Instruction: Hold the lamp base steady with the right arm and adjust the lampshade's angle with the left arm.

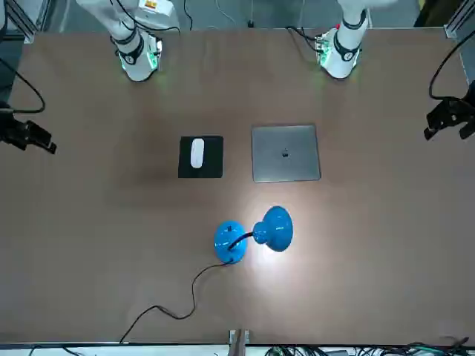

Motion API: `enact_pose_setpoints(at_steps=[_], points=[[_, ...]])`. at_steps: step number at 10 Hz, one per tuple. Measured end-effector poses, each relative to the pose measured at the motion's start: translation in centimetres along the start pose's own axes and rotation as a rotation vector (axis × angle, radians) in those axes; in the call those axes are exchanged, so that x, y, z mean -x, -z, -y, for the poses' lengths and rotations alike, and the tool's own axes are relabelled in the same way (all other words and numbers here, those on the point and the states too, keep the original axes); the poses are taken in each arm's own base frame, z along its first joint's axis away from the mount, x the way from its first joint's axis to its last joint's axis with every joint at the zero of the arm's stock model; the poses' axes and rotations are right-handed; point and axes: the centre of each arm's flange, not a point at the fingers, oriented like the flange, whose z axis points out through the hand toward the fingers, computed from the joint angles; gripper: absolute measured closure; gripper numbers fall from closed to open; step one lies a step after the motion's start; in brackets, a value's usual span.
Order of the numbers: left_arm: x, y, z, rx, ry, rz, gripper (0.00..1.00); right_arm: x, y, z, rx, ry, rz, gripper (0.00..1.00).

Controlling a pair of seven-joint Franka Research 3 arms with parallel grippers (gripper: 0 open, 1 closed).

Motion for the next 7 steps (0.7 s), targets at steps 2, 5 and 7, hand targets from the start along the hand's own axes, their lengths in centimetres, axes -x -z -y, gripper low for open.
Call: enact_pose_setpoints(at_steps=[2,5,7], points=[[0.0,0.0,0.0,0.000,0.000,0.000,0.02,0.0,0.0,-0.1,0.000,0.003,0.002,0.00],[0.0,0.0,-0.1,0.000,-0.001,0.000,0.02,0.0,0.0,-0.4,0.001,0.002,0.003,0.00],[-0.1,0.3,-1.1,0.002,-0.019,-0.007,0.01,0.0,-0.1,-0.6,0.001,-0.002,0.005,0.00]])
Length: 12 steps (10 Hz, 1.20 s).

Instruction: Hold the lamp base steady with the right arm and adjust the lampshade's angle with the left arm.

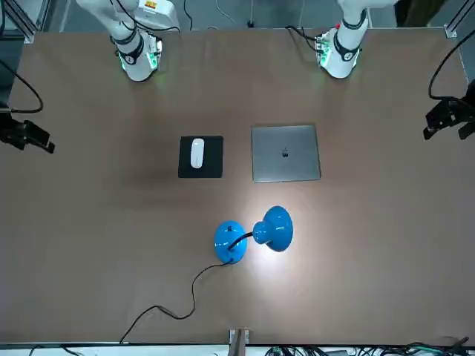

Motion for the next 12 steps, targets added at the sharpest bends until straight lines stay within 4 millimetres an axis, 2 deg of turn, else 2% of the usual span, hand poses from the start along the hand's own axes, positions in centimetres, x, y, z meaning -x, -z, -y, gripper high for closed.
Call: enact_pose_setpoints(at_steps=[2,3,4,5,6,8,9,10,12], points=[[-0.6,0.7,-2.1,0.008,-0.047,-0.019,0.02,0.1,-0.2,0.0,0.000,0.001,0.011,0.00],[-1.1,0.6,-3.6,0.013,-0.097,-0.023,0.02,0.2,-0.6,0.6,-0.006,0.013,0.027,0.00],[-1.4,0.3,-5.3,0.018,-0.173,-0.023,0.02,0.2,-1.3,2.2,-0.022,0.041,0.032,0.00],[-1.8,-0.1,-7.0,0.023,-0.277,-0.029,0.02,0.0,-2.3,4.7,-0.036,0.082,0.022,0.00],[-2.3,-0.6,-8.6,0.028,-0.369,-0.047,0.02,-0.5,-4.2,7.6,-0.048,0.124,0.003,0.00],[-3.3,-1.3,-11.1,0.036,-0.530,-0.083,0.02,-1.8,-10.4,13.7,-0.102,0.197,-0.074,0.00],[-3.9,-1.8,-12.5,0.042,-0.589,-0.106,0.02,-1.9,-13.5,17.5,-0.138,0.240,-0.130,0.00],[-4.5,-2.6,-13.9,0.048,-0.652,-0.123,0.02,-1.7,-16.1,21.4,-0.177,0.283,-0.193,0.00],[-5.6,-4.2,-15.7,0.052,-0.852,-0.153,0.02,-1.6,-20.9,27.6,-0.260,0.340,-0.315,0.00]])
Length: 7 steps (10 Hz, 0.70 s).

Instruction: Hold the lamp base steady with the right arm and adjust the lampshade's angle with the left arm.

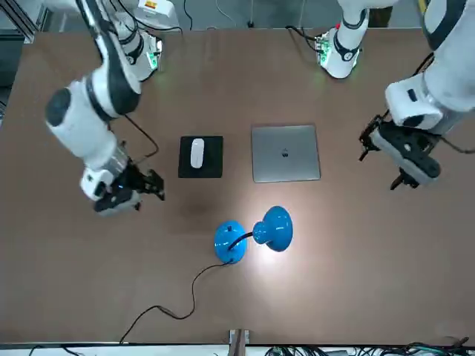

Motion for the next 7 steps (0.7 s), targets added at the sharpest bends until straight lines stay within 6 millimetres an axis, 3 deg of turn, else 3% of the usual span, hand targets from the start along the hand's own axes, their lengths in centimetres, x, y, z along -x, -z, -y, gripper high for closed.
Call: enact_pose_setpoints(at_steps=[2,4,7], points=[[-1.5,-1.4,-0.2,0.010,-0.113,-0.019,0.02,0.9,-6.6,3.0,-0.066,0.036,-0.103,0.00],[-3.8,-2.3,-1.8,0.035,-0.158,-0.040,0.01,1.6,-12.4,4.3,-0.078,0.121,-0.158,0.00],[-6.1,-5.0,-2.7,0.084,-0.197,-0.051,0.00,0.7,-17.2,6.4,-0.118,0.157,-0.201,0.01]])
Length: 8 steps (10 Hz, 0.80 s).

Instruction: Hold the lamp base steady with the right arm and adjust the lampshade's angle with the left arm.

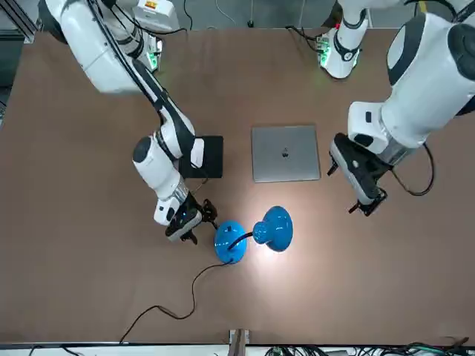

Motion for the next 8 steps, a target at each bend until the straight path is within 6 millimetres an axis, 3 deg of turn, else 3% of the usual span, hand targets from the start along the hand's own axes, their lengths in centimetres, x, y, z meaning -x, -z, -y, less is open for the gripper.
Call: enact_pose_setpoints(at_steps=[4,8], points=[[-3.7,-4.8,-1.7,0.089,-0.064,-0.021,0.00,2.0,-4.6,2.0,-0.030,0.042,-0.032,0.02],[-7.1,-8.6,-3.1,0.176,-0.192,-0.152,0.00,1.1,-6.7,1.7,-0.020,0.119,-0.075,0.04]])
